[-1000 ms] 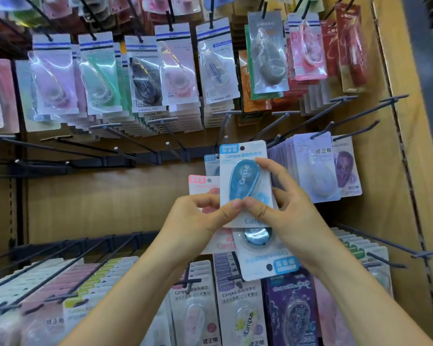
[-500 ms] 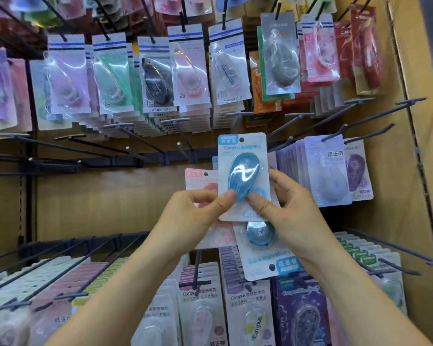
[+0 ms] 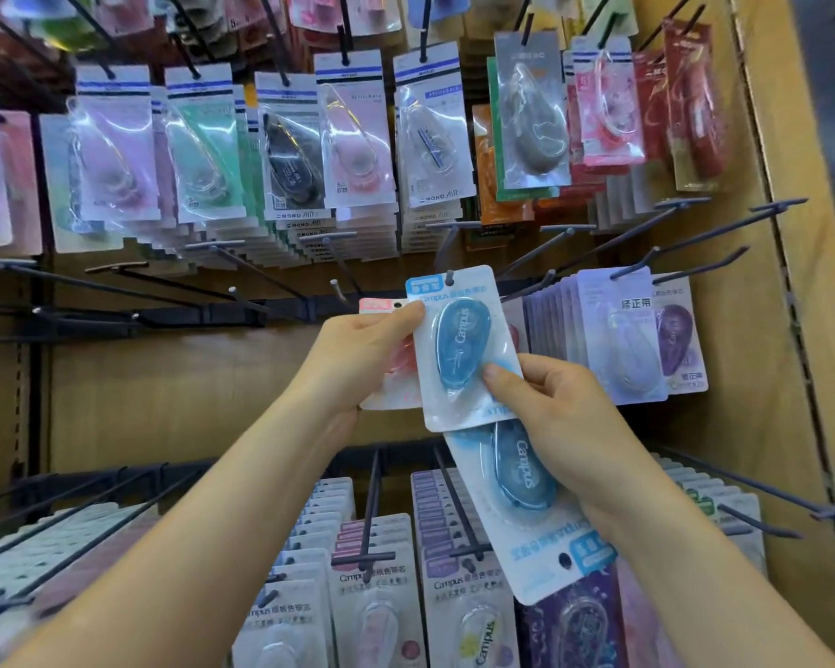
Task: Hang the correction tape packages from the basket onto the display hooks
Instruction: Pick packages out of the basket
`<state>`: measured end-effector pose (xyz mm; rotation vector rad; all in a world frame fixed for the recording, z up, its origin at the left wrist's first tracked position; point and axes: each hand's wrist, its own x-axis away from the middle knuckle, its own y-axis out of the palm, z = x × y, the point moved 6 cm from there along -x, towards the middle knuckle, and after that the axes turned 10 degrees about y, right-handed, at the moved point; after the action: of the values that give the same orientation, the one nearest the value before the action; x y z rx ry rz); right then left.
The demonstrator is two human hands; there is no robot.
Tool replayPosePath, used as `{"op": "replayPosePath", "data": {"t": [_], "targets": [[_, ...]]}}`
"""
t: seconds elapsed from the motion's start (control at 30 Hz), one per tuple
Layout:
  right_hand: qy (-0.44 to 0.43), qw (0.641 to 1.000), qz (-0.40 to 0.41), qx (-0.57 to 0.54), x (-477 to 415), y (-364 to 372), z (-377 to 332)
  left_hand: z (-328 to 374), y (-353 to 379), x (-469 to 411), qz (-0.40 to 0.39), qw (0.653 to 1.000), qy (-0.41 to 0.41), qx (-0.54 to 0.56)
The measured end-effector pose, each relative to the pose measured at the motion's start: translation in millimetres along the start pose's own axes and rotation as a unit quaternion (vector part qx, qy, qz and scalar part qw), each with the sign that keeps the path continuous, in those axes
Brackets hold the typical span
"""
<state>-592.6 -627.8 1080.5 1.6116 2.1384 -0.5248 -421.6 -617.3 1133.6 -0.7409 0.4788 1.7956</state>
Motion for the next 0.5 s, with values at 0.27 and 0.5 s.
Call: {"op": "replayPosePath", "data": {"t": [0.27, 0.5], "targets": [[0.061, 0.997, 0.002, 0.054, -20, 10, 12, -11, -4, -15, 0.016, 0.996, -0.005, -0.083], [0.094, 0.989, 0.050, 0.098, -42, -6, 20, -39, -4, -36, -0.042, 0.991, -0.047, -0.117]]}}
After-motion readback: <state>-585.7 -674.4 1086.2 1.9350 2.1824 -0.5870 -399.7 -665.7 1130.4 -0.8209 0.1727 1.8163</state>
